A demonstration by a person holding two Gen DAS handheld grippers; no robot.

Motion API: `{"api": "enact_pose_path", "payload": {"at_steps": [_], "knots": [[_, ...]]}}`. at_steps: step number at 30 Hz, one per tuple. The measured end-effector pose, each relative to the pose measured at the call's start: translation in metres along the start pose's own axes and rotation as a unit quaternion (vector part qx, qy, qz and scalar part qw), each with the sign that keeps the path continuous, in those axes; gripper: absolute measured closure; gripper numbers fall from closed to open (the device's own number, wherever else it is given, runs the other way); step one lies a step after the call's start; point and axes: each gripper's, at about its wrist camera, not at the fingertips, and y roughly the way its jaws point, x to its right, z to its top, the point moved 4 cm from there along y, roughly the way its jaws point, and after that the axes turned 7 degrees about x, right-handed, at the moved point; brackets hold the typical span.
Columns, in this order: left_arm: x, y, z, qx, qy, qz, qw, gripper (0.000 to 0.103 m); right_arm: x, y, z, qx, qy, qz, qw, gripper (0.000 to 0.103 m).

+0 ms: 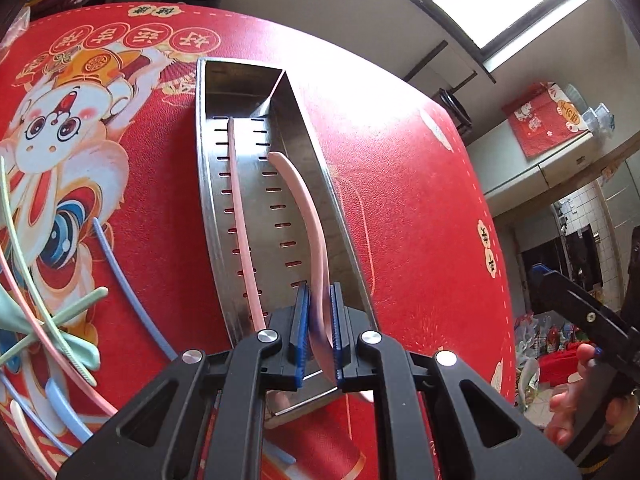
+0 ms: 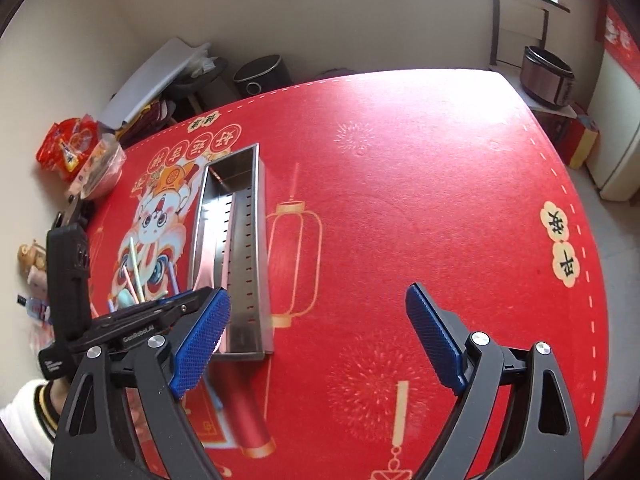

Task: Organize utensils
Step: 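Lower the pink spoon into the tray and open the left tool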

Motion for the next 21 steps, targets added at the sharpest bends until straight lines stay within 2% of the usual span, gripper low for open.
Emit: {"api": "enact_pose_path", "payload": {"at_steps": [7,21], "knots": [[0.002,0.028,0.004,-0.021,0.013,0.04,0.9989,0.093,0.036,-0.014,-0.003,0.005,0.026,-0.008,1.0,0.017],[0.021,0.058,-0.003,-0.056,0.051,0.06,0.9953,0.093,0.072,-0.045,-0.017,0.028,0.07,-0.025,0.997,0.017]]}}
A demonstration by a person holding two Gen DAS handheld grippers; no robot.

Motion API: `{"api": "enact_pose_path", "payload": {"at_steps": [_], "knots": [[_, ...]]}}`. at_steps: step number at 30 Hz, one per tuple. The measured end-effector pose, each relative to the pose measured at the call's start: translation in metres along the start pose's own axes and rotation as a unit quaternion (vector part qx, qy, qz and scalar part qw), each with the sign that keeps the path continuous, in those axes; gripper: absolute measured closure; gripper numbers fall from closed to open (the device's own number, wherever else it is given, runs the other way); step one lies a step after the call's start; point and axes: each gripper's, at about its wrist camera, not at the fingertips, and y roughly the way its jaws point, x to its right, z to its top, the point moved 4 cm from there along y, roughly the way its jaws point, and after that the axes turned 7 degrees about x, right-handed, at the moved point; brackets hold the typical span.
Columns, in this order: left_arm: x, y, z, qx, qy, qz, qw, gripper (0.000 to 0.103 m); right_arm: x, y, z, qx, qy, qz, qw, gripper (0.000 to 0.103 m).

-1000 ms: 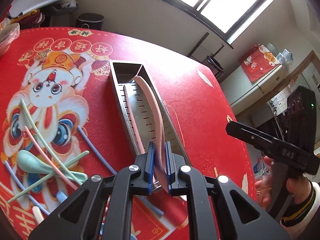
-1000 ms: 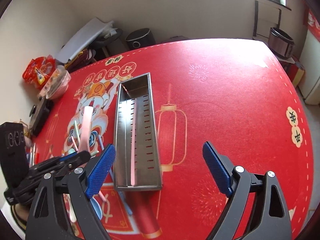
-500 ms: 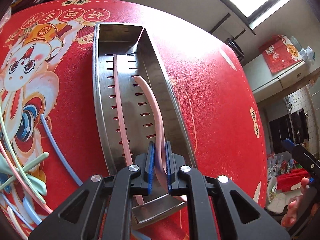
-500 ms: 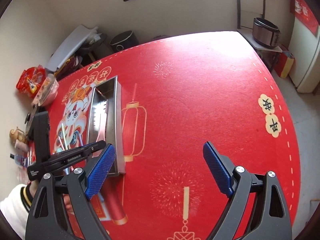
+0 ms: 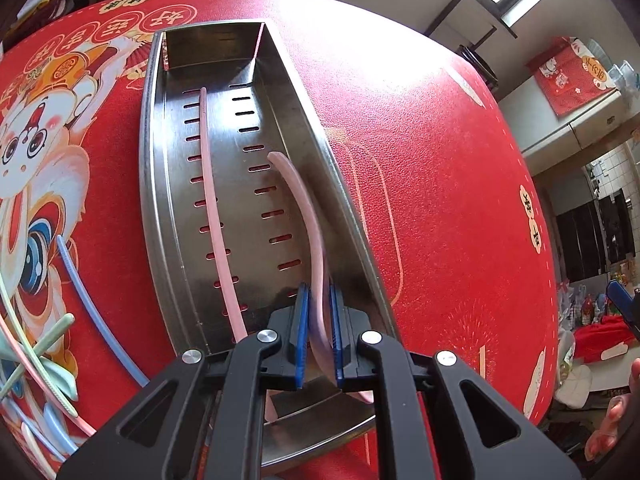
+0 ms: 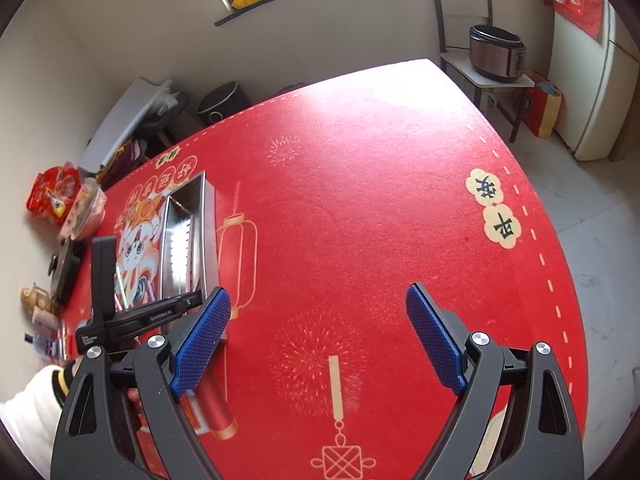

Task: Organize utensils
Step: 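Lower the pink spoon into the tray and open the left tool, then reach the right tool to the light blue spoon and grasp its handle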

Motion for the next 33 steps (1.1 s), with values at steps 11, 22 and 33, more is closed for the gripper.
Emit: {"api": "enact_pose_path", "payload": {"at_steps": [11,22,33], "knots": [[0.003,-0.025,0.005,0.013,0.037,-0.014,0.9991,0.079,-0.005,-0.008,-0.014,-0.002,0.017,-0.006,1.0,0.017],[-0.066,-0.156,0.001,0.126,0.082,0.023,0.9884,0.059,-0.094,0.016,-0.027,-0.019,-0.026,0.04,0.999,0.017],[-0.199,-0.255,-0.07,0.167,-0.002,0.108,0.9801,0.059,-0.221,0.062,-0.081,-0.085,-0.135,0.11,0.981,0.017]]}}
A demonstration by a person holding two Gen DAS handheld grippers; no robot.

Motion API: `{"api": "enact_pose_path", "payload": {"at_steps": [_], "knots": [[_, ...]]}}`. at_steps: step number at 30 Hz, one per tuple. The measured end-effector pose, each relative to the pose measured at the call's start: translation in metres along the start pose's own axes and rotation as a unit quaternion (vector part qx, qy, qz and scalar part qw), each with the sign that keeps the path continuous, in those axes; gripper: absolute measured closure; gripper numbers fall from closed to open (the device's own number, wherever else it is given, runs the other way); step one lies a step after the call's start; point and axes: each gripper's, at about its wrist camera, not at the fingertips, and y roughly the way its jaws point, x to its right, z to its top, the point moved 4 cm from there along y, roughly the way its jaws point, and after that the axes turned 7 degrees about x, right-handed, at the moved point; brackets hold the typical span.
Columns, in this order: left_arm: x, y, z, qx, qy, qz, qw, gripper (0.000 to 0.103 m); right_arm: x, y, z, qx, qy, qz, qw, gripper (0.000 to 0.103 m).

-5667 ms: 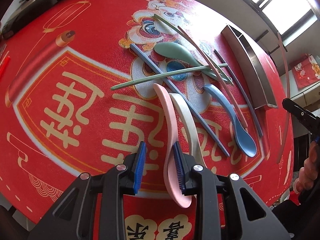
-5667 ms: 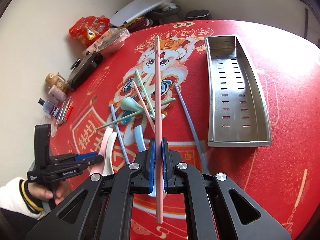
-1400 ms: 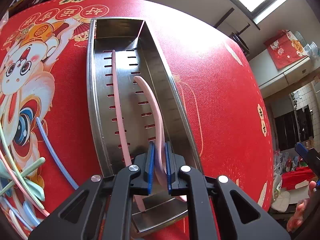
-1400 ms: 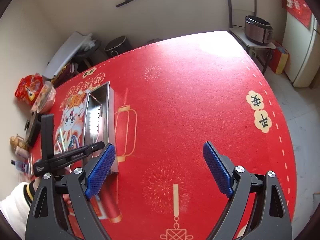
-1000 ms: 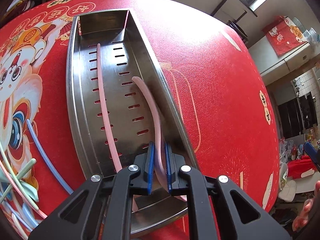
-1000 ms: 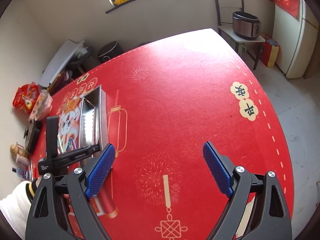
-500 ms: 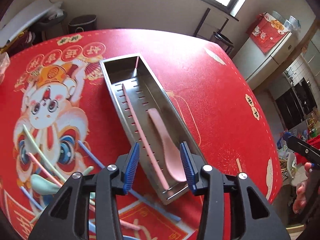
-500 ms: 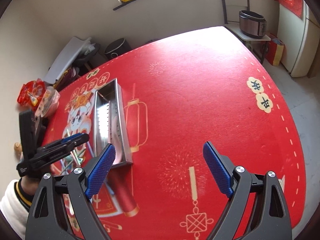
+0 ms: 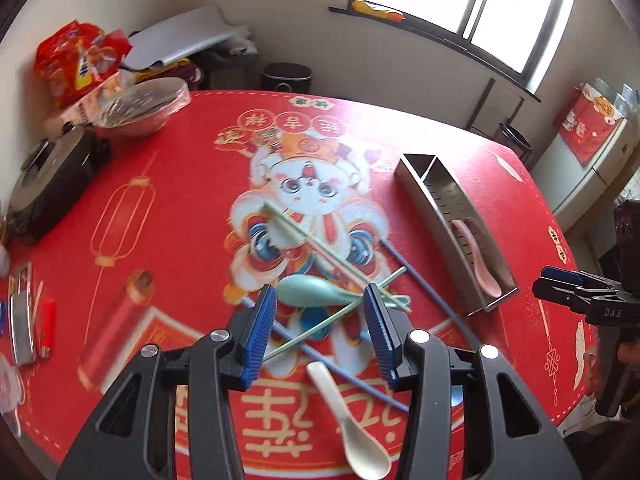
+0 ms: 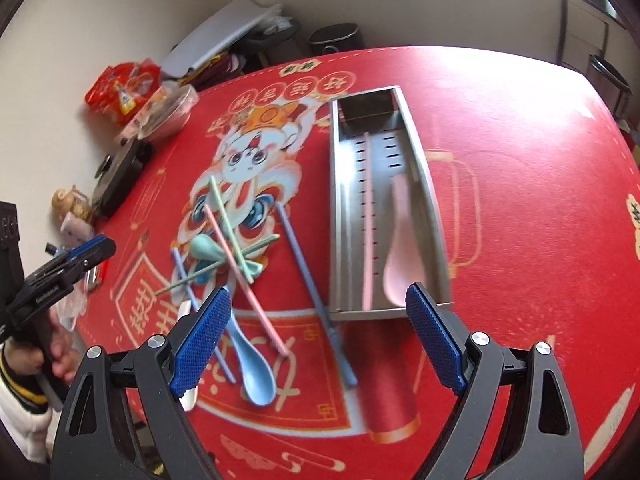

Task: Organize utensils
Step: 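Reach the right tool to the light blue spoon and grasp its handle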

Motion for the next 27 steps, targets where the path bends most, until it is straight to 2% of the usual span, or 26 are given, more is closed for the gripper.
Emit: {"api": "enact_pose_path", "payload": {"at_steps": [5,11,13,14,16,17,23,27], "knots": [[-0.035,-0.015,-0.037,-0.011,-0.027,0.024,0.9993,0.059,-0.05,0.038,-0.019,-0.04,-0.071,0.009,0.997,0.017],[-0.051,-0.022,-0.074,-0.018,-0.054,0.039,0.9976,0.059,-0.08,0.072,-0.045,-0.083,-0.133,0.019,0.987,0.017],[-0.055,-0.023,-0.083,-0.019,-0.067,0.04,0.9967,0.059,-0.086,0.079,-0.051,-0.091,-0.147,0.015,0.985,0.024],[-0.057,-0.023,-0.087,-0.02,-0.075,0.041,0.9961,0.059,-0.088,0.083,-0.054,-0.097,-0.152,0.016,0.984,0.03],[-0.062,-0.023,-0.094,-0.022,-0.092,0.038,0.9948,0.059,-0.093,0.089,-0.059,-0.106,-0.159,0.019,0.981,0.032],[-0.062,-0.023,-0.096,-0.023,-0.096,0.038,0.9944,0.059,-0.095,0.092,-0.061,-0.109,-0.162,0.022,0.981,0.036],[-0.064,-0.022,-0.102,-0.022,-0.112,0.047,0.9924,0.059,-0.107,0.104,-0.073,-0.125,-0.189,0.041,0.973,0.057],[-0.058,-0.019,-0.104,-0.028,-0.1,0.048,0.9934,0.059,-0.104,0.11,-0.076,-0.125,-0.191,0.036,0.973,0.065]]}}
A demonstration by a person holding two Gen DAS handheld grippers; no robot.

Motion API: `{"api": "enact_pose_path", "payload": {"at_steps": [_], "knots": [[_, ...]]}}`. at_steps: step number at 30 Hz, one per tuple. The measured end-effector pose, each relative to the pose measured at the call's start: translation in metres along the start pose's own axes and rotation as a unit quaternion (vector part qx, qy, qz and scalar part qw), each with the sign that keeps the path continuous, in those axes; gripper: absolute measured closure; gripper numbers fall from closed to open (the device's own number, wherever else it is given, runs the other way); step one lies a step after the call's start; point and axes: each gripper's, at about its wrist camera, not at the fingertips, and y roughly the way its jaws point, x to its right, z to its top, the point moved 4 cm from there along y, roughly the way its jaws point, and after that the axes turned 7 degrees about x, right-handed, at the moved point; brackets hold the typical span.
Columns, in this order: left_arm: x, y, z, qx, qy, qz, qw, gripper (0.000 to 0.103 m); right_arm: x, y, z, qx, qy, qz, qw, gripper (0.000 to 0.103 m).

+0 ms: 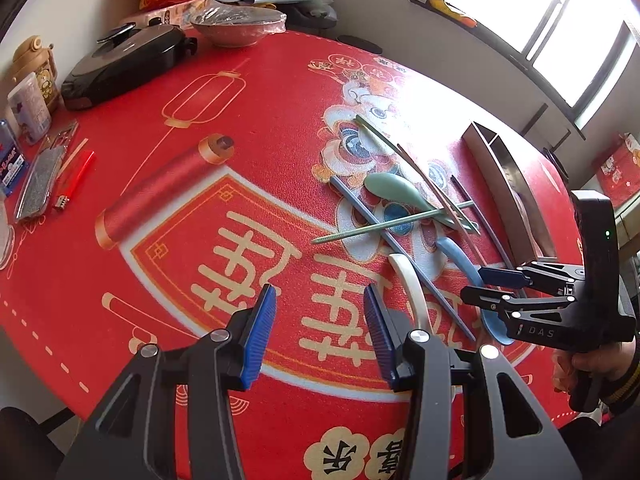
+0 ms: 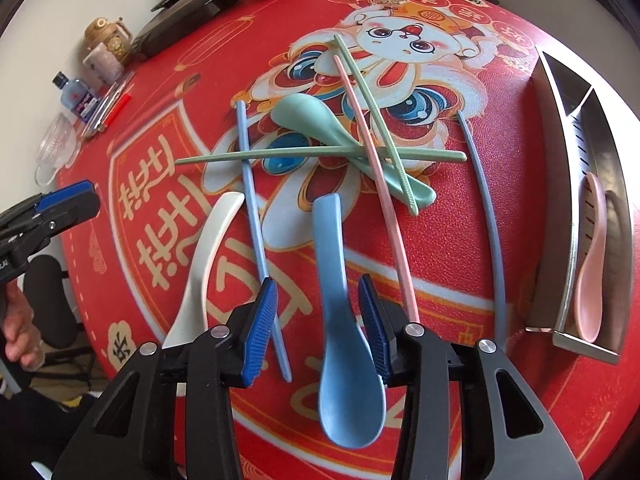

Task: Organize utensils
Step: 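Reach the right tool to the light blue spoon and grasp its handle, then grasp the white spoon with the left tool while the right tool lifts the blue spoon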

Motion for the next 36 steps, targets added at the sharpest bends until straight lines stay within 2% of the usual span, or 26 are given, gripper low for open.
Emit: {"api": "enact_pose_path", "payload": {"at_steps": [2,3,12,28,36], "knots": [[0.003,0.001,-0.001,-0.002,0.002,-0.002,1.0,0.059,0.004,0.003,-0.001,-0.002,0.01,-0.001,1.0,0.067],[0.004,0.001,-0.001,-0.002,0.003,-0.003,1.0,0.059,0.006,0.004,-0.001,-0.004,0.009,-0.003,1.0,0.072],[0.016,0.005,-0.002,-0.01,0.013,-0.009,0.9998,0.059,0.013,0.004,-0.005,-0.001,0.021,0.001,1.0,0.083],[0.022,0.012,-0.006,-0.024,0.01,-0.013,0.9996,0.059,0.012,-0.001,-0.007,0.009,0.016,0.005,1.0,0.087],[0.038,0.025,-0.01,-0.049,0.017,-0.039,0.9979,0.059,0.017,-0.016,-0.011,0.032,0.026,0.018,0.999,0.088]]}}
